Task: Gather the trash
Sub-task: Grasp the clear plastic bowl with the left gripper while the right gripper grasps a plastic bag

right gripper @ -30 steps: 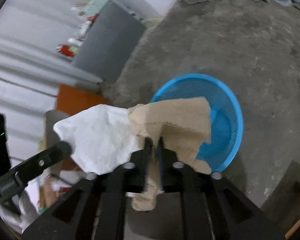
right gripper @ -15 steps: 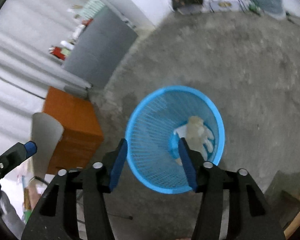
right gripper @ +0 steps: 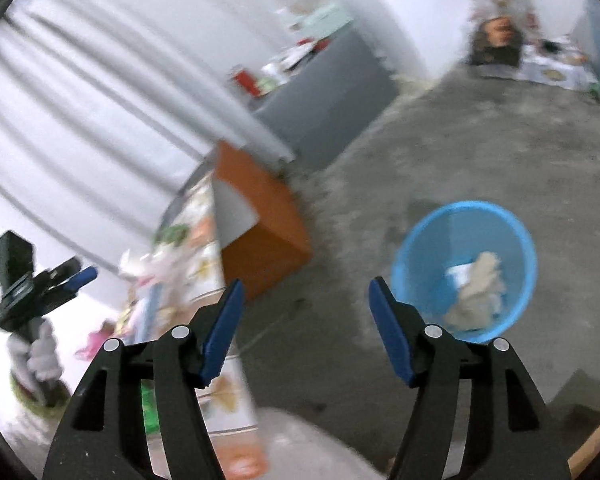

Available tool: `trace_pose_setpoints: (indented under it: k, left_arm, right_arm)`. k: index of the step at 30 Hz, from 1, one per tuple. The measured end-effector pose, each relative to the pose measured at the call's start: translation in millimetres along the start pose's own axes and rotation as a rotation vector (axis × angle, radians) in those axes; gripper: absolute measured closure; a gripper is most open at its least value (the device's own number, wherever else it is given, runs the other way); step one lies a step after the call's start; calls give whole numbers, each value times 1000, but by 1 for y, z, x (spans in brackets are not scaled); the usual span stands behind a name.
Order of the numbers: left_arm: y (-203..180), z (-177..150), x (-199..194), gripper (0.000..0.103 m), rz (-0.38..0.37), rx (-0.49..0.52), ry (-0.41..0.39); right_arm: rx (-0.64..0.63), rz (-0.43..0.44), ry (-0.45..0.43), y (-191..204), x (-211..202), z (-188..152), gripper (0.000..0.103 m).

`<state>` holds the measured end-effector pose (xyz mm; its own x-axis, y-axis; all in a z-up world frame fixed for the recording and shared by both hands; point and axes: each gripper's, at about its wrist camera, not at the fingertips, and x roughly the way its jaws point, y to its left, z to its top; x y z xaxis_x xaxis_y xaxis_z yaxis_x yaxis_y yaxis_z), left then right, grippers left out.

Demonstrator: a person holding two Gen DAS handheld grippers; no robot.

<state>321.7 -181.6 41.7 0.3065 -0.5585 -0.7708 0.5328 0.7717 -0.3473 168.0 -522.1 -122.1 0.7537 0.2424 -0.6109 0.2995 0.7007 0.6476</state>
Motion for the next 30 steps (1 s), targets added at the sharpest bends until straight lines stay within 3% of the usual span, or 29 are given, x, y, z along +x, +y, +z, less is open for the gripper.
trace_pose_setpoints:
  k: [5,7,12,19,23,30]
  left_arm:
    - [112,-2,-42,45,23,-347,-49]
    - [141,-1,-46,45,35,-413,-46]
    - [183,24,-33,45,108,-426,-24]
    - [207,77,29,45,173,-440,40]
    - [217,99,68,45,222,-465,76]
    - [234,115,99,45,325,-495,92]
  right_arm:
    - [-8,152,147,55,42,-11,40]
    - [-37,173,191,77,64,-15,40]
    - [-67,226,308,124,109,-20,41]
    - [-42,227,402,179,172,-9,41]
    - [15,221,458,187,207,-1,42]
    - [119,168,551,176,250,-2,45]
